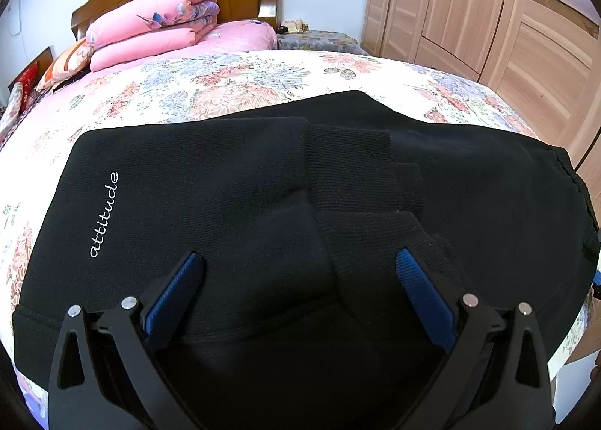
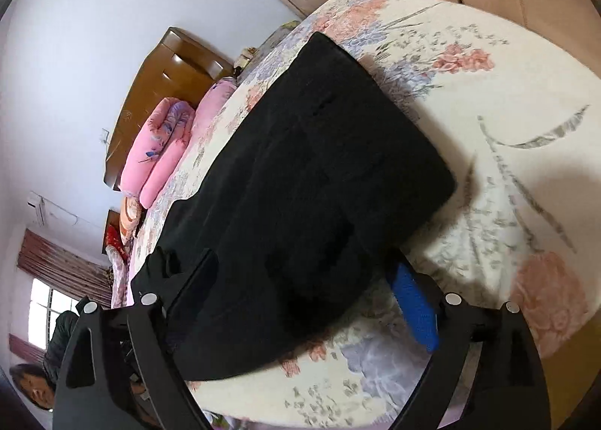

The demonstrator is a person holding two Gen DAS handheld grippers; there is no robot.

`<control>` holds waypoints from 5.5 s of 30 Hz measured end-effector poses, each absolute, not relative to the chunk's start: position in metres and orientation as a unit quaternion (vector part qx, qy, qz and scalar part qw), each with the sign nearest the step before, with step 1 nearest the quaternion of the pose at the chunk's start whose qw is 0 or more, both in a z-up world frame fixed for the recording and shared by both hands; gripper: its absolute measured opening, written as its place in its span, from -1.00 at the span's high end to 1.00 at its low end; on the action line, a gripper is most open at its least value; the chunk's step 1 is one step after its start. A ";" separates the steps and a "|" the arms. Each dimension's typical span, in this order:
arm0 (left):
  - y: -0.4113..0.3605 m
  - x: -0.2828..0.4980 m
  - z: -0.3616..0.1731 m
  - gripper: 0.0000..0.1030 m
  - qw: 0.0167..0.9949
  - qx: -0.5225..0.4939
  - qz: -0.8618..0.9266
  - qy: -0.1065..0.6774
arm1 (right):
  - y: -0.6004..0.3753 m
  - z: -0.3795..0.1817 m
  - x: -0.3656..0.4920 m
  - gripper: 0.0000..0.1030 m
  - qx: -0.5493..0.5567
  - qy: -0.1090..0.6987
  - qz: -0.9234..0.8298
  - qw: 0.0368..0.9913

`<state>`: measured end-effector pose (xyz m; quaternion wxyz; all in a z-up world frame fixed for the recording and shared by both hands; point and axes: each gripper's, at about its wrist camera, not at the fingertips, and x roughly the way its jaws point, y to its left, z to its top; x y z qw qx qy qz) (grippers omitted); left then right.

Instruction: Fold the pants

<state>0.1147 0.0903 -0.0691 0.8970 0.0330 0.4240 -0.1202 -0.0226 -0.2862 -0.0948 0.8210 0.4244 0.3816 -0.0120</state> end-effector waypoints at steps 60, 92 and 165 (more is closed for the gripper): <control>0.236 0.156 -0.049 0.13 0.827 -0.207 -0.178 0.491 | 0.007 -0.019 -0.012 -0.80 -0.084 0.222 0.191 0.953; 0.313 0.065 -0.056 0.35 0.866 -0.298 -0.145 0.374 | -0.019 -0.088 -0.003 -0.84 -0.093 0.378 0.167 0.906; 0.178 0.033 -0.016 -0.79 0.945 0.013 -0.021 0.325 | 0.025 -0.071 0.015 -0.92 -0.119 0.394 0.278 0.868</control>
